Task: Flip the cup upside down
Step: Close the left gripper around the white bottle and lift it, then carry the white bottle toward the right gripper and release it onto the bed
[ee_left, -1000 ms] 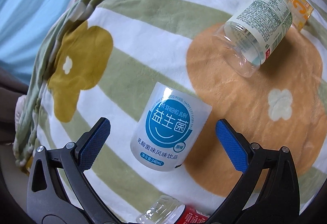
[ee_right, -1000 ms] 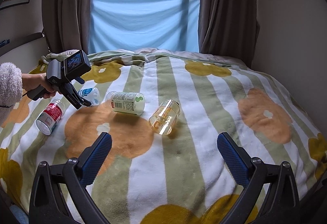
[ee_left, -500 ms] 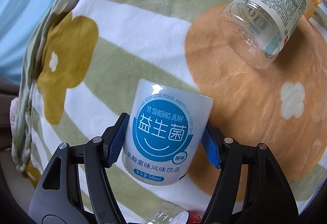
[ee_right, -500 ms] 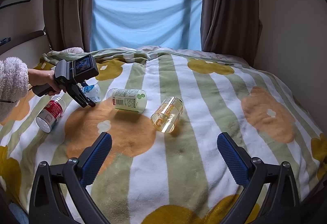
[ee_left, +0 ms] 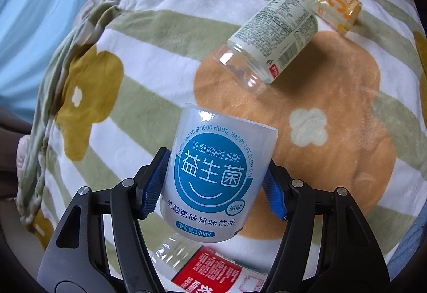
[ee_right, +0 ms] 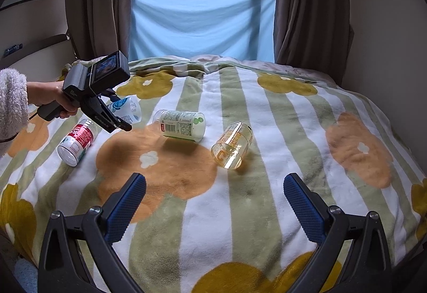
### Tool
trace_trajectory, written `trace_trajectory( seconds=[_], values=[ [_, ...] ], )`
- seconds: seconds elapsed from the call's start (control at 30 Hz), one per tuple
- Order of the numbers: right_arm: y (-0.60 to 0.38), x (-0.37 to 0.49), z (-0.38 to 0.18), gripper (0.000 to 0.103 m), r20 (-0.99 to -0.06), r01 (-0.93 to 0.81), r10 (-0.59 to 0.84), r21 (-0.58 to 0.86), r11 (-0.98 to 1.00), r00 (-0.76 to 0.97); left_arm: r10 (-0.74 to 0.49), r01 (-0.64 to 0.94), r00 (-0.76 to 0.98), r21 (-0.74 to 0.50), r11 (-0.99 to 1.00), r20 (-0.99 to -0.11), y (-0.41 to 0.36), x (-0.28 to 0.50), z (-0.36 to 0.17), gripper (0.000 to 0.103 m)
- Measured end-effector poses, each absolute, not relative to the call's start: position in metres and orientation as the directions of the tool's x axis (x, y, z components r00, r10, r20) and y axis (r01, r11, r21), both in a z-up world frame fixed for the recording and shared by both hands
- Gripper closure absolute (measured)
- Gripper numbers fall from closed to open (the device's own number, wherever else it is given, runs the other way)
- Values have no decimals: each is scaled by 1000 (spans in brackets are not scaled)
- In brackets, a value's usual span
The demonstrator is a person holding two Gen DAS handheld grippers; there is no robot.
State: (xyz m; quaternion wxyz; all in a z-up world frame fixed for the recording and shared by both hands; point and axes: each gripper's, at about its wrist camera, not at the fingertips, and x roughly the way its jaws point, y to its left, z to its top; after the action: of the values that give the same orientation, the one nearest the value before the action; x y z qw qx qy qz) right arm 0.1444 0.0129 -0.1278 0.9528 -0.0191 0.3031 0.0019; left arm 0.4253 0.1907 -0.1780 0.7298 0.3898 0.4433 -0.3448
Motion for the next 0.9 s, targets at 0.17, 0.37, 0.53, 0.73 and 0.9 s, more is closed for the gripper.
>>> trace_trajectory(
  seconds=[0.17,0.37,0.53,0.73,0.9],
  values=[
    [18,135,-125,0,-605,-36,19,-16,999,796,-224,892,314,205,403,-923,178,355,-157,40],
    [29,114,-129,0,-663,-68,34,-26,997,747,-221,913,256,160,374,-941,158,274,-168,40],
    [30,91,-131,0,-691,-88,49,-21,996,721,-201,916,206,117,383,-958,148,229,-192,40],
    [23,70,-131,0,-703,-109,61,-24,994,709,-177,902,177,88,422,-968,141,211,-216,40],
    [18,65,-131,0,-712,-112,68,-15,994,699,-148,887,197,113,448,-969,139,209,-223,38]
  ],
)
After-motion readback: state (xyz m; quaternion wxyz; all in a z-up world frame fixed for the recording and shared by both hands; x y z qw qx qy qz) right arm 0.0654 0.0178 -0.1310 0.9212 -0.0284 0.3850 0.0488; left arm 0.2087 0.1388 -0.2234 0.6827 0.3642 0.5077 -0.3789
